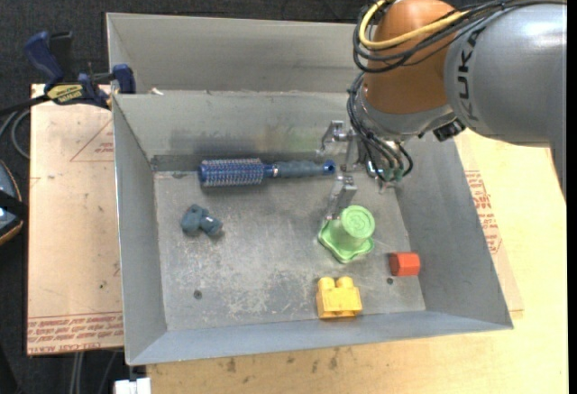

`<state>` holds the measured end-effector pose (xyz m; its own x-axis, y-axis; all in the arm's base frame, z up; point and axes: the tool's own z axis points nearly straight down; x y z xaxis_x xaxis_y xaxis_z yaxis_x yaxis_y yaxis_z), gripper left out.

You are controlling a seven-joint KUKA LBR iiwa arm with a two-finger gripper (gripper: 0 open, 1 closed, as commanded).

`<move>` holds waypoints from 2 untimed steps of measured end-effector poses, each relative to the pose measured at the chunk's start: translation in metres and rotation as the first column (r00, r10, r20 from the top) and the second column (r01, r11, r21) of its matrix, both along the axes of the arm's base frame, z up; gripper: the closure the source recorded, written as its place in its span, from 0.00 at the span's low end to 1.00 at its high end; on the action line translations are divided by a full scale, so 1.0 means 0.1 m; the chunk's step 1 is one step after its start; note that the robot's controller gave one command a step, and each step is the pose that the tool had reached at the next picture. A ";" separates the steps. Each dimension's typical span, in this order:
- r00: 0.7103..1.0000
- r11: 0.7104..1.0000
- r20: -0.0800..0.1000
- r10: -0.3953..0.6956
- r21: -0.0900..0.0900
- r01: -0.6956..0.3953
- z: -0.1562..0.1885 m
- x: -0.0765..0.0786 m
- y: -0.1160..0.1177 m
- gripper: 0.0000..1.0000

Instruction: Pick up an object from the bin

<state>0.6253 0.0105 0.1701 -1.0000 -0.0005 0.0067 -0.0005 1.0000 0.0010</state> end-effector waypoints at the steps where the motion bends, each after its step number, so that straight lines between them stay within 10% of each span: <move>1: 0.999 0.999 0.008 0.053 0.003 -0.053 -0.74 0.20 0.75 0.00; 2: 0.979 0.979 -0.003 0.203 -0.001 -0.203 -0.69 0.26 1.25 0.00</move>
Offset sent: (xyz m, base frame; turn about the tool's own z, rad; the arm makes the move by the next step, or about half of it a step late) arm 0.0214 0.0900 -0.1001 -0.0600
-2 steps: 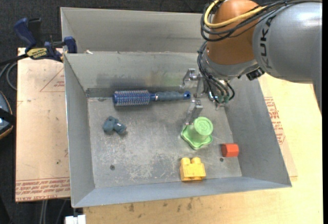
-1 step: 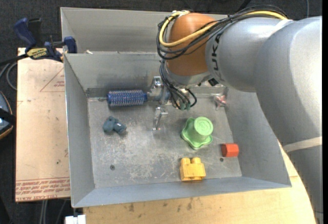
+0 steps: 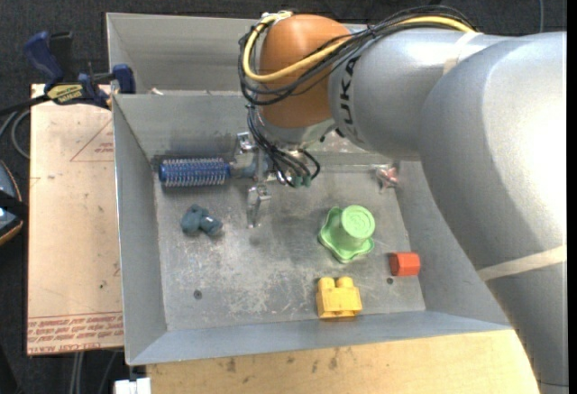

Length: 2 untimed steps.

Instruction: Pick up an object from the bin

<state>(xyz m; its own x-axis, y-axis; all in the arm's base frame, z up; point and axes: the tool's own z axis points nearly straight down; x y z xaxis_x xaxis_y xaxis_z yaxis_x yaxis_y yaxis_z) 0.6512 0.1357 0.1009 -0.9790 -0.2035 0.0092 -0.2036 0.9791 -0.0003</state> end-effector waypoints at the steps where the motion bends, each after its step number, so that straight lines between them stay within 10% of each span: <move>1: 0.999 0.999 0.001 0.032 0.007 -0.032 0.01 0.00 -0.31 0.00; 2: 1.000 1.000 0.010 0.014 0.002 -0.014 -0.14 0.02 0.22 0.00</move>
Offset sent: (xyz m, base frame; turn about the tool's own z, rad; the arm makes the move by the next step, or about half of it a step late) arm 0.0017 -0.0325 0.0006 -0.0328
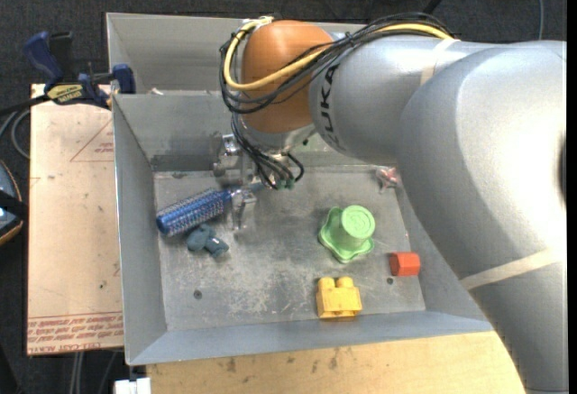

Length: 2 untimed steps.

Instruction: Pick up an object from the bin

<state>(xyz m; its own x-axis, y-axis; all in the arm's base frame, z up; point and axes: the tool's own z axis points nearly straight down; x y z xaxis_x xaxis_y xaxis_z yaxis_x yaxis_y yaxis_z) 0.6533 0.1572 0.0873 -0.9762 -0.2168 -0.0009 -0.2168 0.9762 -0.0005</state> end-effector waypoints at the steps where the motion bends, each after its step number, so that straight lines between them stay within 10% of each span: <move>1: 1.000 1.000 0.006 0.004 0.010 -0.004 -0.11 0.04 -0.13 0.00; 2: 1.000 1.000 0.013 0.006 0.007 -0.006 -0.09 0.05 -0.14 1.00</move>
Offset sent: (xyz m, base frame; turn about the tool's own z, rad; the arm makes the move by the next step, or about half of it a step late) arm 0.0008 -0.0164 -0.0173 -0.0071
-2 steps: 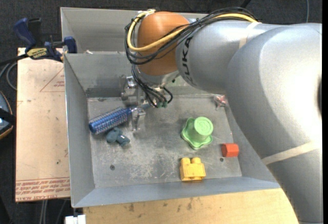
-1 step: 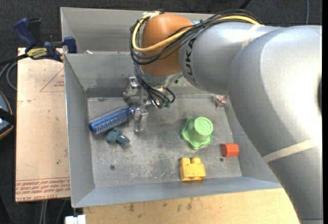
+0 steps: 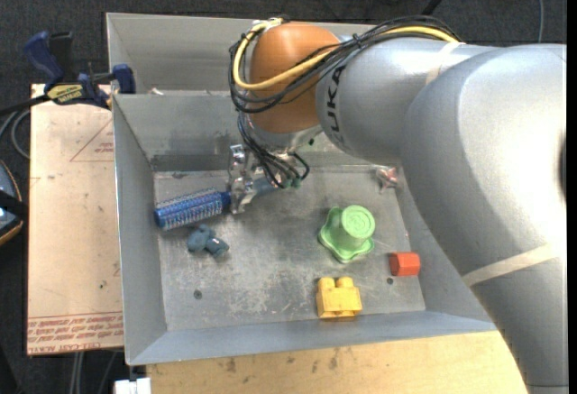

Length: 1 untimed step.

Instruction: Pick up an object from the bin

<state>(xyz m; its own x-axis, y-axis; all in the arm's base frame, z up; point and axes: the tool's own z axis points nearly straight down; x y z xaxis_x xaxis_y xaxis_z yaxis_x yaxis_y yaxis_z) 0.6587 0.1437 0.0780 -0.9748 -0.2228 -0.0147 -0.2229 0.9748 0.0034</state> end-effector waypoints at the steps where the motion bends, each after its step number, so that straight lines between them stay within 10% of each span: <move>1: 1.000 1.000 -0.008 0.000 -0.004 0.000 0.28 0.01 0.01 1.00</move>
Offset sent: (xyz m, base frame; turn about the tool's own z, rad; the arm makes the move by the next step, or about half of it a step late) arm 0.0000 -0.0001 0.0266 0.0000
